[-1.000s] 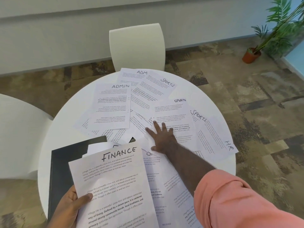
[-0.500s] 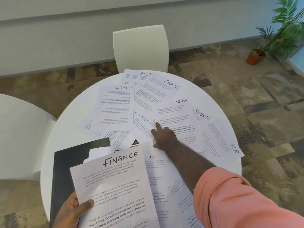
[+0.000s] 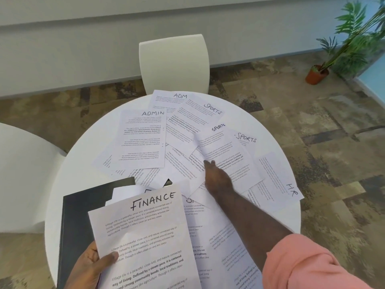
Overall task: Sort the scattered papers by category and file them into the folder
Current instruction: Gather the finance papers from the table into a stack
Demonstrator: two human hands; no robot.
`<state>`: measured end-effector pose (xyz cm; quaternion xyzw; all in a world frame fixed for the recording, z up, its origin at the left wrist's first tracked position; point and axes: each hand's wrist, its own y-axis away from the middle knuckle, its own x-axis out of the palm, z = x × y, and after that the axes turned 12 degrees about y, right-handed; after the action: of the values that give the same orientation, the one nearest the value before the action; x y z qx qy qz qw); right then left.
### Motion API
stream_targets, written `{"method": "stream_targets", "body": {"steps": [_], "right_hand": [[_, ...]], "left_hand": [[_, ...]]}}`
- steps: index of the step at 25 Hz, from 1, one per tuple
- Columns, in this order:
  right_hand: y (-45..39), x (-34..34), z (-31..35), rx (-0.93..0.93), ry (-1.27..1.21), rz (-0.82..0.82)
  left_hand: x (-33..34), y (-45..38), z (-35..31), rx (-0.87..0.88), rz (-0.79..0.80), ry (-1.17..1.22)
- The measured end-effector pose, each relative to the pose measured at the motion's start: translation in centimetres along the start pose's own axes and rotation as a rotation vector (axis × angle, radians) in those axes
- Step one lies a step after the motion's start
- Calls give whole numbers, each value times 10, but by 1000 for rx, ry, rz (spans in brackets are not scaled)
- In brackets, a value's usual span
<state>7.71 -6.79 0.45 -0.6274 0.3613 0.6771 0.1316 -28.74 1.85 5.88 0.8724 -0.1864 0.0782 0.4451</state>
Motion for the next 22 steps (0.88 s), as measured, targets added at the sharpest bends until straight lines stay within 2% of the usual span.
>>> {"method": "stream_targets", "body": {"steps": [4, 8, 15, 19, 22], "right_hand": [[3, 0, -36, 103, -25, -118], [10, 5, -61, 141, -3, -155], [28, 29, -52, 159, 17, -22], [28, 35, -37, 55, 47, 81], [21, 32, -17, 0, 47, 28]], "left_hand": [[5, 4, -3, 17, 21, 10], [9, 6, -7, 35, 19, -8], [12, 15, -18, 51, 7, -10], [8, 19, -21, 73, -4, -27], [-2, 23, -27, 89, -22, -28]]}}
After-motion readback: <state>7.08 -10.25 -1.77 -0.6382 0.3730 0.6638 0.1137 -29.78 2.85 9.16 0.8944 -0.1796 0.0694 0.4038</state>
